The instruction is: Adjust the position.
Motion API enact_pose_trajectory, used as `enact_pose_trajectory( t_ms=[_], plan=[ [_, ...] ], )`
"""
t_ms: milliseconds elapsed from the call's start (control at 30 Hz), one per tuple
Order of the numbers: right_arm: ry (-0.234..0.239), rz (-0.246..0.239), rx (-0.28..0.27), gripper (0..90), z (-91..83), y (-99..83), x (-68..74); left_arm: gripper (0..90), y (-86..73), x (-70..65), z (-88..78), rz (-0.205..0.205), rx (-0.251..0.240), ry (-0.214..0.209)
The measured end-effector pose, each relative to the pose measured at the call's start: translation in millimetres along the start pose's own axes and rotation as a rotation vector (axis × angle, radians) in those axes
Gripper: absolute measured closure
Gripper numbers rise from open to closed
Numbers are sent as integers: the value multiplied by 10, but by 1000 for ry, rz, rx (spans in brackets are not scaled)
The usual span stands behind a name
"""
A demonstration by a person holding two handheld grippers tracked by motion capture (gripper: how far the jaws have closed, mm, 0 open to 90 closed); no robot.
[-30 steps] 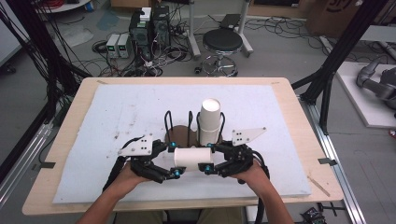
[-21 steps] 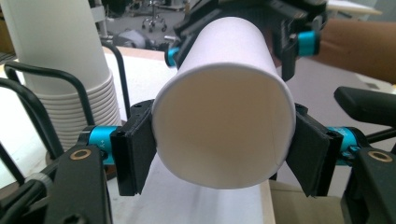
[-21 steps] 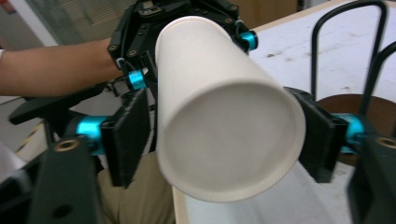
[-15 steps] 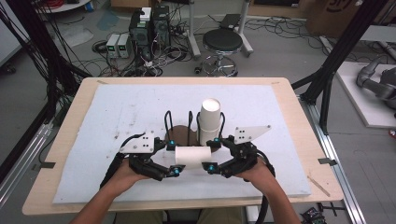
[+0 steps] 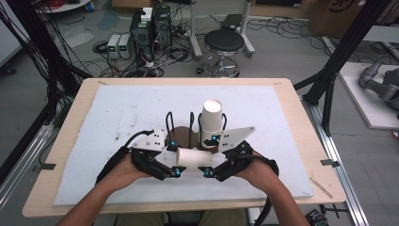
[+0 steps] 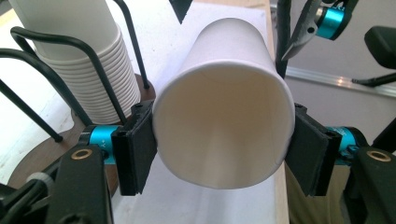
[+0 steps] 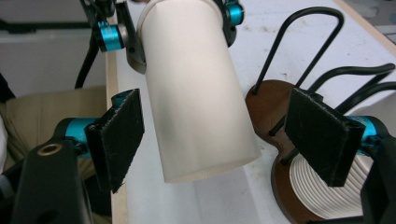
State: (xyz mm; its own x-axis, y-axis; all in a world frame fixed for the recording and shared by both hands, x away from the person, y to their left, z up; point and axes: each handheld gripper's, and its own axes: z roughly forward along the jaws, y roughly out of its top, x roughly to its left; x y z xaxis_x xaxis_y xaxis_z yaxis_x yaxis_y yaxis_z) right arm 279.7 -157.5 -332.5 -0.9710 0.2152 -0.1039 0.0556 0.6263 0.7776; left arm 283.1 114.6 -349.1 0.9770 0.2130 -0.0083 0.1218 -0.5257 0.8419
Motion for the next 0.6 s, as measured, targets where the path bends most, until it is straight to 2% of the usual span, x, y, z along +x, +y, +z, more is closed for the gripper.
enact_pose_trajectory(
  t_ms=[133,433,600],
  plan=[
    [1,-36,44,206,55,73,-1,322,44,18,-17,4,30,3],
    [9,-87,137,208,168,158,8,326,154,45,-38,38,125,3],
    [11,-112,187,212,255,203,22,325,200,46,-26,50,161,6]
  ],
)
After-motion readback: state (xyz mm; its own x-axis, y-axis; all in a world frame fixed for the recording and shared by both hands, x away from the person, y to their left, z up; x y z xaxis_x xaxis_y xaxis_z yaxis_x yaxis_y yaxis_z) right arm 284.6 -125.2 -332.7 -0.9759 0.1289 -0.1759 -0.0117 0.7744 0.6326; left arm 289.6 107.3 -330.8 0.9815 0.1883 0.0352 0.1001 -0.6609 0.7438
